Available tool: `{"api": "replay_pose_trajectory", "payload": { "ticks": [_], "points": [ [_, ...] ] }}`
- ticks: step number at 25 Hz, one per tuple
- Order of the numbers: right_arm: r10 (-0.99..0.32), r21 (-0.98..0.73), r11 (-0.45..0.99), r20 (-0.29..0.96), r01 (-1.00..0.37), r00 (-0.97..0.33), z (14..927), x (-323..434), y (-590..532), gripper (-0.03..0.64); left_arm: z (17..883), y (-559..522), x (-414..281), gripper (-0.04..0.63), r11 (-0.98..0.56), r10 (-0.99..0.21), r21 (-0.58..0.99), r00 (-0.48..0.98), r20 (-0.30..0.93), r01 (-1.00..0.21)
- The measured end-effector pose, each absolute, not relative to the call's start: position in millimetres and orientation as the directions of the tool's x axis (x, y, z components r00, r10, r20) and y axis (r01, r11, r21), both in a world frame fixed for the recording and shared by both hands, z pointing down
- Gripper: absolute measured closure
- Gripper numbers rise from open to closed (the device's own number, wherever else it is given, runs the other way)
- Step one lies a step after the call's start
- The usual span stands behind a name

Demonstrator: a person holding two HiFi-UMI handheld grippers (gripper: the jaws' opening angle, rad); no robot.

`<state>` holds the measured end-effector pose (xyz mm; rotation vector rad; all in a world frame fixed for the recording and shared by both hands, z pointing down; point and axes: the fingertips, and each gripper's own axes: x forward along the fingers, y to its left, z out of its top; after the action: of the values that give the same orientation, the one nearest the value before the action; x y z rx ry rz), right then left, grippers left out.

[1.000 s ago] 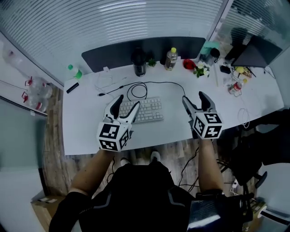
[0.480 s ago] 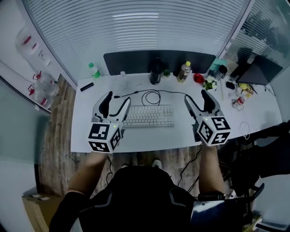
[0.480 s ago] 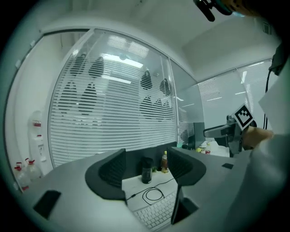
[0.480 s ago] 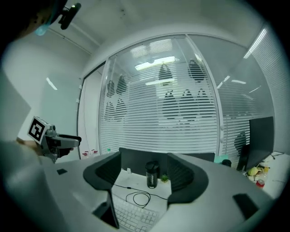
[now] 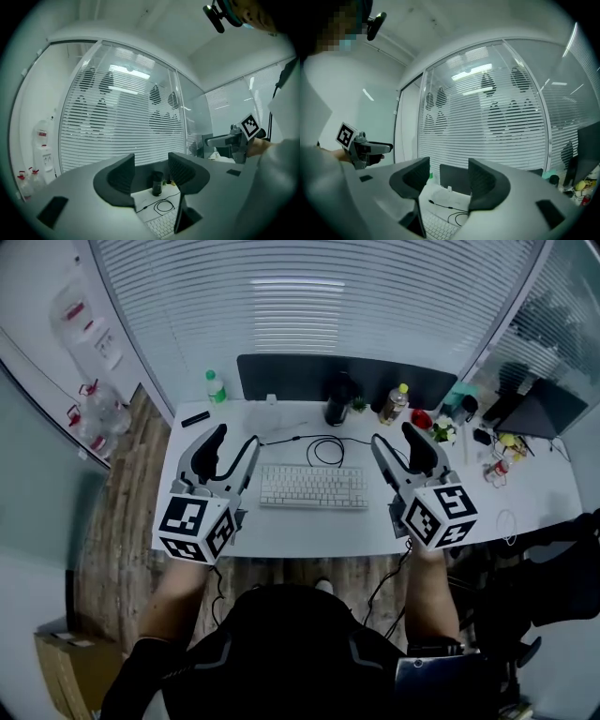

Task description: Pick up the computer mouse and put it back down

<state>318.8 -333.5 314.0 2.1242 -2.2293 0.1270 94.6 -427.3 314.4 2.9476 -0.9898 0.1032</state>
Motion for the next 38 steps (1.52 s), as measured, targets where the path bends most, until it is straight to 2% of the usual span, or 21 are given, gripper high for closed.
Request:
{"api": "replay_pose_trajectory", "payload": {
  "ticks": [6, 8, 16, 32, 38],
  "points": [
    [-0.994, 0.0, 0.077, 0.078, -0.997, -0.077, 309, 300, -335, 0.461, 309, -426, 75, 0.52, -0.758, -0.651, 0.033, 0.759, 0.016, -0.651],
    [-0.994, -0.01, 0.086, 0.067, -0.996, -0.086, 309, 296, -333, 0.502, 310, -425, 72, 0.55, -0.758, -0.651, 0.038, 0.759, 0.019, -0.651],
    [-0.994, -0.022, 0.074, 0.081, -0.997, -0.076, 312, 294, -331, 0.615, 316, -420, 65, 0.566, -0.77, -0.621, 0.14, 0.782, 0.054, -0.622],
    [-0.995, 0.009, 0.014, 0.1, -1.0, -0.013, 317, 306, -323, 0.618, 322, -425, 63, 0.566, -0.681, -0.729, 0.013, 0.68, 0.079, -0.732],
    [-0.994, 0.031, 0.02, 0.111, -0.999, -0.016, 318, 304, -323, 0.618, 324, -421, 68, 0.566, -0.701, -0.71, 0.022, 0.7, 0.079, -0.713]
  ]
}}
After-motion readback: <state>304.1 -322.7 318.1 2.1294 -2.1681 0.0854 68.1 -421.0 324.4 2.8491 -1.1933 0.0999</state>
